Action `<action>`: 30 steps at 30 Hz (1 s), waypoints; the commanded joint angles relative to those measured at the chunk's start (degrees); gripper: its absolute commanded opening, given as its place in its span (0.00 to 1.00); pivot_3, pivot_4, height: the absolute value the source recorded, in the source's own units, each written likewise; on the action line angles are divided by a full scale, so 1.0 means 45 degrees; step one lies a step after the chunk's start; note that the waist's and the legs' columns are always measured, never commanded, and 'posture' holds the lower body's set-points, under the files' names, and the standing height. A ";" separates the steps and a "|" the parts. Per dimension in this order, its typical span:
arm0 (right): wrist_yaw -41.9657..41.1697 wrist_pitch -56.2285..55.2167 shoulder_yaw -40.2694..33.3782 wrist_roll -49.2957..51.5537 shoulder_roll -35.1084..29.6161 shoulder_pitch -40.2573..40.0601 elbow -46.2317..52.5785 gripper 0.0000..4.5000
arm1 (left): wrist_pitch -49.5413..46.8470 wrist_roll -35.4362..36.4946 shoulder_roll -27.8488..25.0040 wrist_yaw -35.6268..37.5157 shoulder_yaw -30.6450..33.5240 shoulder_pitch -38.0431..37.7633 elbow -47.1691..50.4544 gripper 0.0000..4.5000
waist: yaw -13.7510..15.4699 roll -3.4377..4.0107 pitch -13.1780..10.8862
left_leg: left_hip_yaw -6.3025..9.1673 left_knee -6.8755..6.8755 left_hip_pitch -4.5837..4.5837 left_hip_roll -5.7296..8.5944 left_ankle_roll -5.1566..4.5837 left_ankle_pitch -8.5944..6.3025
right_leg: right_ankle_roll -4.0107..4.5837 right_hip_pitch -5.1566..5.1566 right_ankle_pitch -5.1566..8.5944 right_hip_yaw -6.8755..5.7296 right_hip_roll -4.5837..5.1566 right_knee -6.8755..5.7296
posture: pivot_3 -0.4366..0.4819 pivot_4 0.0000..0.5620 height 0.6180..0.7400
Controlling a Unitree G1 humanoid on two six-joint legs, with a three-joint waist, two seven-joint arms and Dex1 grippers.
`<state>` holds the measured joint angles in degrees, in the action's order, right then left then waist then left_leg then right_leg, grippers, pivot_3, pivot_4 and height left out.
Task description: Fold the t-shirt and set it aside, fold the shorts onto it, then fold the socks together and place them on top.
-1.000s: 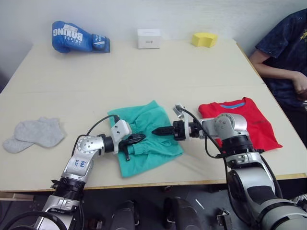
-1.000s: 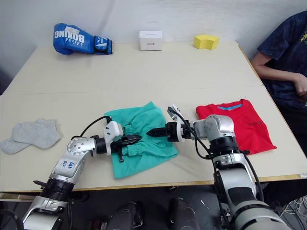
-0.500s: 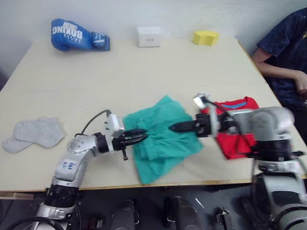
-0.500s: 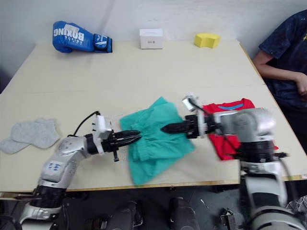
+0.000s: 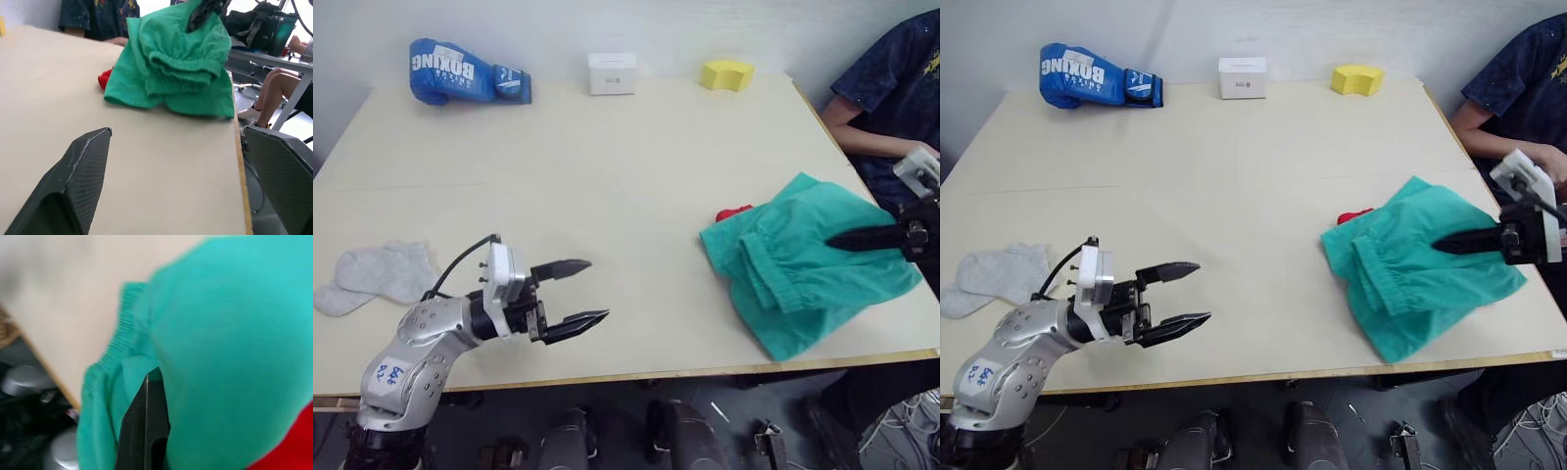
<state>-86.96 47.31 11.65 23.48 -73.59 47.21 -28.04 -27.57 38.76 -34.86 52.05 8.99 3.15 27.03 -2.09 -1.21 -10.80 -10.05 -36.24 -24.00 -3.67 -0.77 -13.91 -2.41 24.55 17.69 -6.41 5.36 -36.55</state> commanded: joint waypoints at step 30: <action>0.4426 -1.0158 -0.3843 -0.3643 0.0937 -0.0879 -0.4119 0.99 | 0.1473 -0.0727 -0.1161 0.0844 0.0900 -0.0755 -0.1452 1.00 | -0.0029 0.0079 -0.0021 | -0.0009 -0.0060 0.0005 -0.0005 0.0012 0.0013 | 0.0002 -0.0011 -0.0040 0.0011 -0.0002 -0.0052 | 0.48 0.27 1.00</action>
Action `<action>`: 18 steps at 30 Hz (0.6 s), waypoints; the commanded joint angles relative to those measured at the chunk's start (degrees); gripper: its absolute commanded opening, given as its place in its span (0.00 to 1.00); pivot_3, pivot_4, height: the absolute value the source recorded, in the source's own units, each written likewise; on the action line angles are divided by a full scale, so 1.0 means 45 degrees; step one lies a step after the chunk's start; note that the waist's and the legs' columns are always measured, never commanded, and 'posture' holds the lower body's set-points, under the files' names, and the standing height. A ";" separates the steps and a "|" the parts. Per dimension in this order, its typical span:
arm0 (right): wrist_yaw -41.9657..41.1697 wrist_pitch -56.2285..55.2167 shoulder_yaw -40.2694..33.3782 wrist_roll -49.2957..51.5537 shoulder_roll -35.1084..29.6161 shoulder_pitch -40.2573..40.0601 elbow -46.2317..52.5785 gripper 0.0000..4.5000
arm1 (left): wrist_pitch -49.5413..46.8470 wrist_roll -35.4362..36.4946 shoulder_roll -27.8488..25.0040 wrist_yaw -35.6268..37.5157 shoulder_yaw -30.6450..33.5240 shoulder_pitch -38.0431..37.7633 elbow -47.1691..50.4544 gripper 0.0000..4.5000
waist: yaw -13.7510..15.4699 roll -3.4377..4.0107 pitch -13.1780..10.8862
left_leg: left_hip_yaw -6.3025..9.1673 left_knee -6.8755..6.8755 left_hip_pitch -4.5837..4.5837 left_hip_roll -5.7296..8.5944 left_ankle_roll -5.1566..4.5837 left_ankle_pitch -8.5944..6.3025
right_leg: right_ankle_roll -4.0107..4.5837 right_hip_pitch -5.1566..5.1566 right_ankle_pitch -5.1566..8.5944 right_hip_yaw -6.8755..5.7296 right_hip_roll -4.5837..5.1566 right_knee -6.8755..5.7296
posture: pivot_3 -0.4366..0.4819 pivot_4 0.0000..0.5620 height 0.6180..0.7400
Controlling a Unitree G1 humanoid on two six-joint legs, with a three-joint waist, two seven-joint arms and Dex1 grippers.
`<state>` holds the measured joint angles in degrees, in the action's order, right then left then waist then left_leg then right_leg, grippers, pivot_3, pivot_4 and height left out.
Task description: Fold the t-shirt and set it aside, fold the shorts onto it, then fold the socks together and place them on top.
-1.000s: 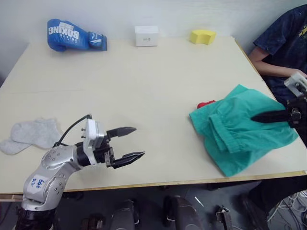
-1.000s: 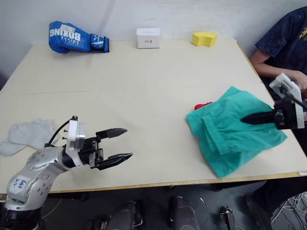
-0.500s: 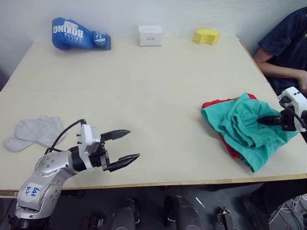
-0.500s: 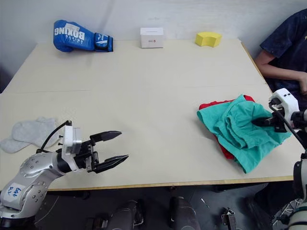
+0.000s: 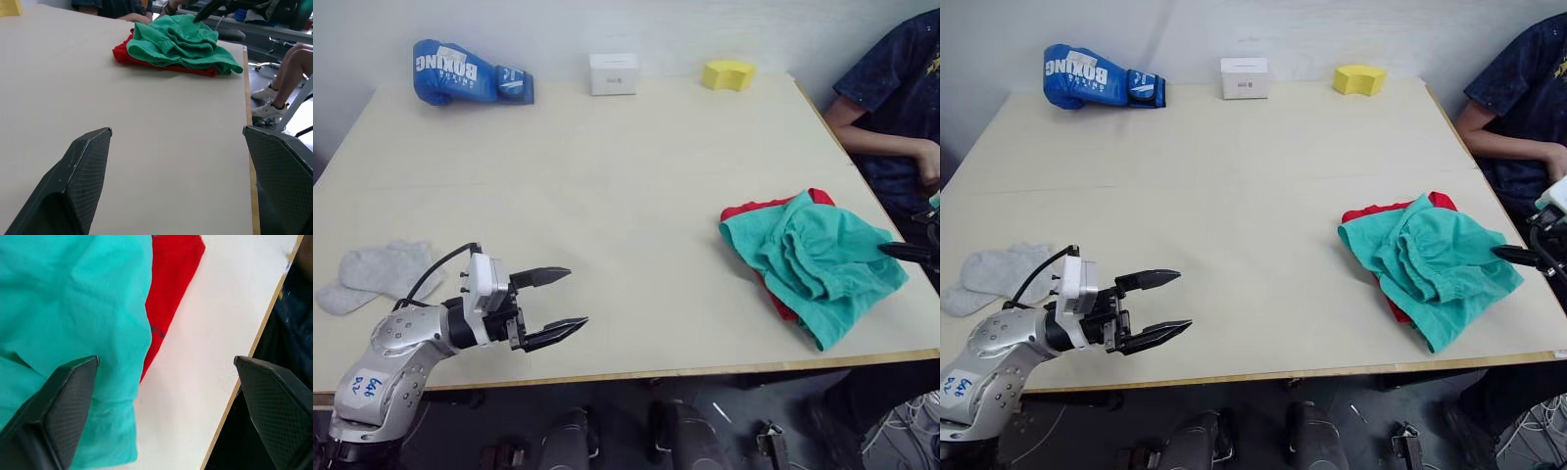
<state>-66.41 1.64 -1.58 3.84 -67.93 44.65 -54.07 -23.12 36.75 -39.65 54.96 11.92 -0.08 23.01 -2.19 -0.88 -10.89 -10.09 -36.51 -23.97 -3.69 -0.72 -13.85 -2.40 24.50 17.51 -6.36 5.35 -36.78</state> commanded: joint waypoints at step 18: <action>0.3498 0.0756 -0.0956 0.3158 0.7277 -0.3864 1.2099 0.99 | 0.5812 -0.3191 0.2154 -0.4999 0.5854 -0.2785 -0.2900 1.00 | 0.0148 0.0007 -0.0008 | 0.0259 0.0052 -0.0021 0.0038 -0.0109 0.0029 | -0.0001 -0.0152 0.0008 -0.0271 0.0070 0.0065 | 0.48 0.27 1.00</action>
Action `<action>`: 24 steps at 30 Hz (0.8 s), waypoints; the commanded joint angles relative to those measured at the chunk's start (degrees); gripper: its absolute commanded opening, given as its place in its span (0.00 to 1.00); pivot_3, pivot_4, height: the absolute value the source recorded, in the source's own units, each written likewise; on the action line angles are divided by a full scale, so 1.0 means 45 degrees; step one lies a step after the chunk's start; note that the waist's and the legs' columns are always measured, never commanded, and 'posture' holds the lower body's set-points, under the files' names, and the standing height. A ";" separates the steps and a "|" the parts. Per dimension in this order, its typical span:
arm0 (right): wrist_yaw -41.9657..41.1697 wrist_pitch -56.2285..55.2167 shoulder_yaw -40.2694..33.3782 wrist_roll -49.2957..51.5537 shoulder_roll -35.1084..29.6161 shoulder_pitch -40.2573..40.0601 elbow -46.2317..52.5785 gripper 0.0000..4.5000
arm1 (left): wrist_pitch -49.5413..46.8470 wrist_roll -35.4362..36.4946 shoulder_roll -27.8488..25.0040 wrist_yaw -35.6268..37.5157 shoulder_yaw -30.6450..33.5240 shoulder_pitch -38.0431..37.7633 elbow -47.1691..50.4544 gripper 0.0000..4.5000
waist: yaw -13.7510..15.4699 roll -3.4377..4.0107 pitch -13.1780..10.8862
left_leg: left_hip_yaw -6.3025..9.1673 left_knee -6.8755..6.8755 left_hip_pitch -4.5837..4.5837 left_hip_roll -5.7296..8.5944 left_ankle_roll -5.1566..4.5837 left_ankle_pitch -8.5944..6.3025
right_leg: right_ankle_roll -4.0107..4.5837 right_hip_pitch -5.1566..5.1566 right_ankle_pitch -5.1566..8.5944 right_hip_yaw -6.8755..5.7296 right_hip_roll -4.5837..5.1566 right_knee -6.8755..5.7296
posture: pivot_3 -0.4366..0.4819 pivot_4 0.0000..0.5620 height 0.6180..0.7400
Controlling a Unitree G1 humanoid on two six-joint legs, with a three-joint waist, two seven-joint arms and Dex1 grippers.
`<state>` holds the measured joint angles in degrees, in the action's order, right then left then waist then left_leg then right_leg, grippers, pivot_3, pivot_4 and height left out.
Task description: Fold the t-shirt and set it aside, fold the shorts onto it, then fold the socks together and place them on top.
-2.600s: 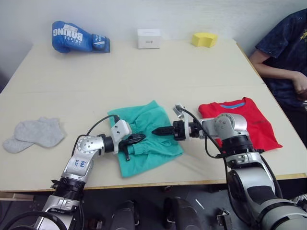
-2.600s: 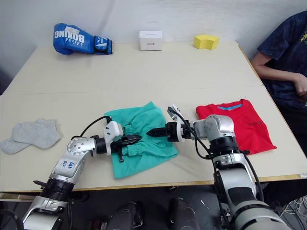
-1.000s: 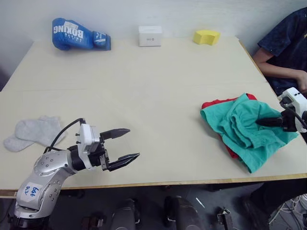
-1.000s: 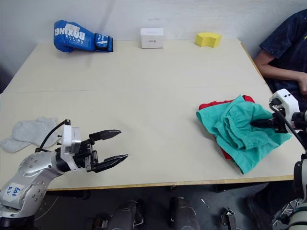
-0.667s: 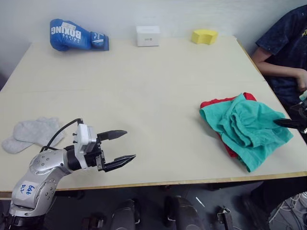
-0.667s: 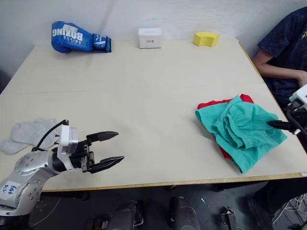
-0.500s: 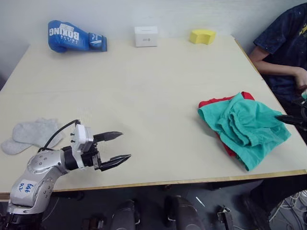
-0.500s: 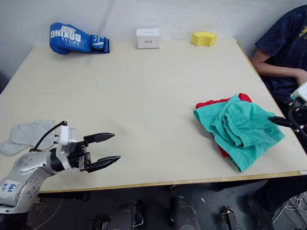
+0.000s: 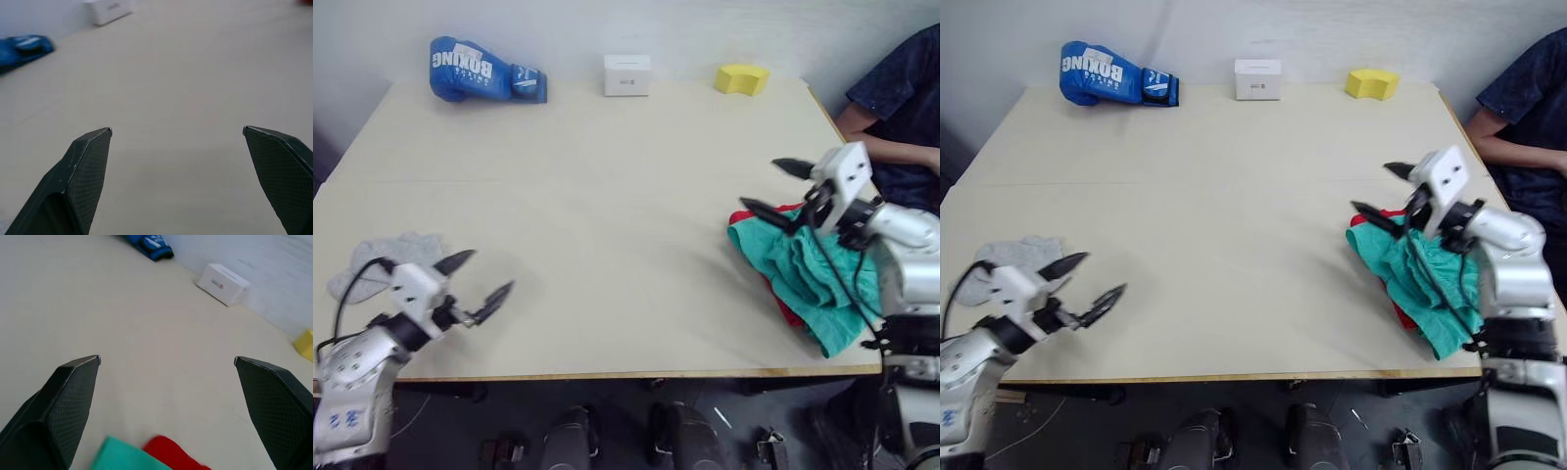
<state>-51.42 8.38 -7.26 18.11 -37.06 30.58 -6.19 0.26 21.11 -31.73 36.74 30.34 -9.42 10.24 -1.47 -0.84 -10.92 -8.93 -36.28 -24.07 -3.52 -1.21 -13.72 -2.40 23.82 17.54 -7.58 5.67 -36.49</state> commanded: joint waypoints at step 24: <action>0.0378 -0.2915 0.1733 -0.0592 0.1644 -0.4168 0.3788 0.99 | -0.5764 0.3346 -0.1150 -0.4647 0.3927 -0.2559 0.2250 1.00 | 0.0026 -0.0115 0.0070 | 0.0021 0.0057 0.0078 -0.0032 0.0093 -0.0083 | 0.0047 -0.0101 0.0014 -0.0006 -0.0023 0.0118 | 0.48 0.27 1.00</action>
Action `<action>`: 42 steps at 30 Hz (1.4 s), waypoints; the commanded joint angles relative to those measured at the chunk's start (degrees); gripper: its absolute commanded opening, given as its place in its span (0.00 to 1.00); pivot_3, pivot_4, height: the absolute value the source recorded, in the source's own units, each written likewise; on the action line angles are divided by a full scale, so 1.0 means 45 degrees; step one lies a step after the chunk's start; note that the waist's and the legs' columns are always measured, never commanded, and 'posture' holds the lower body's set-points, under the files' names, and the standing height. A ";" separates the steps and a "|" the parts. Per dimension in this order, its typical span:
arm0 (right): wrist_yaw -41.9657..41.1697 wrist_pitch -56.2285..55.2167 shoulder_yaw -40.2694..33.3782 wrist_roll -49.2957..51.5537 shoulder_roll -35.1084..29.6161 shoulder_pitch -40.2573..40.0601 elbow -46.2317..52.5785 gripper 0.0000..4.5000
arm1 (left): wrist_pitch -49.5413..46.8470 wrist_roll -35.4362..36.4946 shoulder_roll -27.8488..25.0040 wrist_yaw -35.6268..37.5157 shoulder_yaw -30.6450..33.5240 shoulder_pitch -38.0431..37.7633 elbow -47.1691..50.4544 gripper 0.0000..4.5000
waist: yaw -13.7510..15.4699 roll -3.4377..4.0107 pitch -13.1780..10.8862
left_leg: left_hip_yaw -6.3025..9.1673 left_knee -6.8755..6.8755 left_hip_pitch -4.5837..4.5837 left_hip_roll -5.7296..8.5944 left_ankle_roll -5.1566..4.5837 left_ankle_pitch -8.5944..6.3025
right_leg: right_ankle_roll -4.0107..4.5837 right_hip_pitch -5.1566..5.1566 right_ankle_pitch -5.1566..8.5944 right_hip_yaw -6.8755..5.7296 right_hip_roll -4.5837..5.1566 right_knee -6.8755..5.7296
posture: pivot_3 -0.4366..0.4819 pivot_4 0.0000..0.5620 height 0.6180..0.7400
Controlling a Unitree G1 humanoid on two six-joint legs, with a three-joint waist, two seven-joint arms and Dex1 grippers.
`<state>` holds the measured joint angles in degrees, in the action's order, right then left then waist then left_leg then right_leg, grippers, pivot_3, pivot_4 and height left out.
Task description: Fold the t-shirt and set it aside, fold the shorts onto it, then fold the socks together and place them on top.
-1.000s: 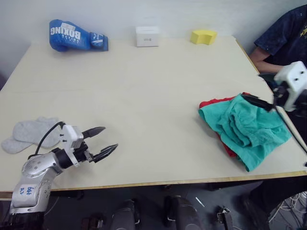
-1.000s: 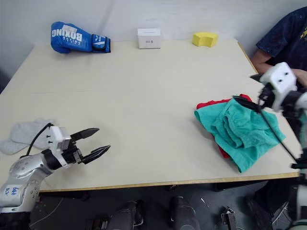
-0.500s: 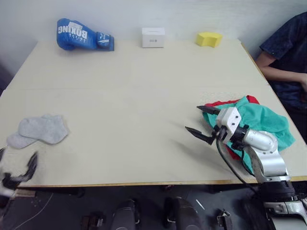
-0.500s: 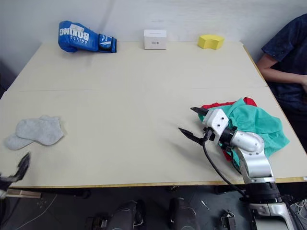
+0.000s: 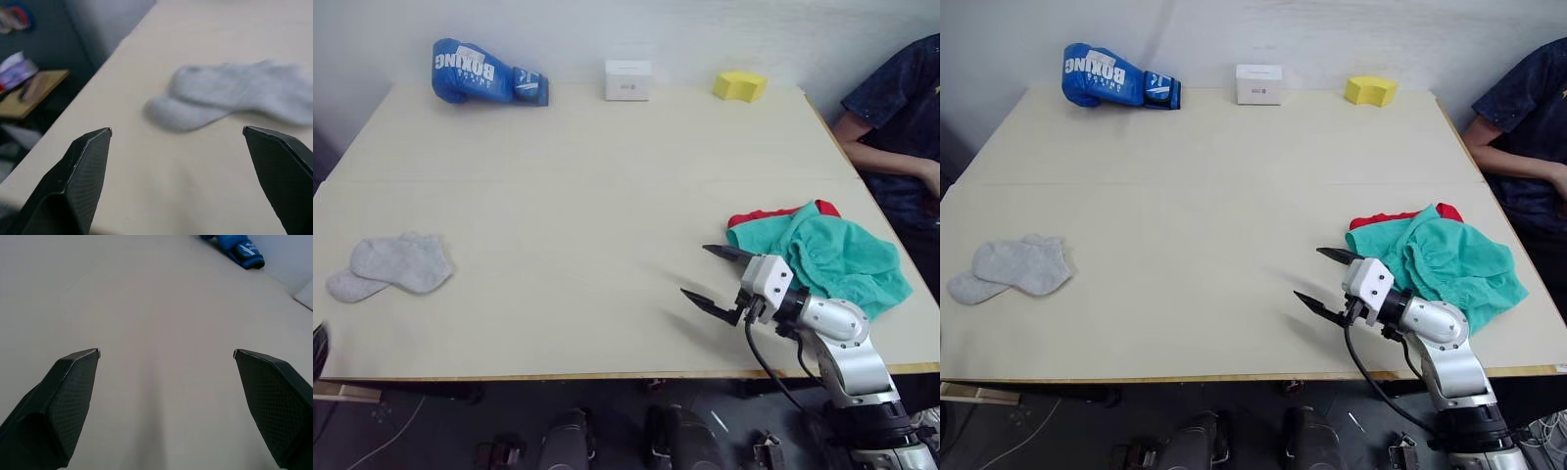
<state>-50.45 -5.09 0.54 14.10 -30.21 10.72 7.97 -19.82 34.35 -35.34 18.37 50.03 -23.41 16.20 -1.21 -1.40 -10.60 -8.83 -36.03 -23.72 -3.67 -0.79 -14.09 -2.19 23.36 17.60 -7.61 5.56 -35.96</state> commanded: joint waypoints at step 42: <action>0.0805 0.2394 0.0112 0.1211 0.0435 0.0127 0.1732 1.00 | -0.5338 -0.6213 -0.0690 -0.2588 -0.8998 1.4950 -1.2980 0.60 | 0.0255 0.0022 -0.0122 | 0.0405 0.0183 0.0133 0.0340 0.0044 0.0255 | -0.0121 -0.0200 0.0155 -0.0245 0.0243 -0.0229 | 0.48 0.27 1.00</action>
<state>-47.47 6.20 2.08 18.93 -28.55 11.84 13.33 -41.30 7.88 -38.70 7.15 10.09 46.55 -40.76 -0.07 -1.30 -11.15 -7.01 -35.20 -23.11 -2.14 -0.59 -12.94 -2.73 22.47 18.30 -8.71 6.65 -37.00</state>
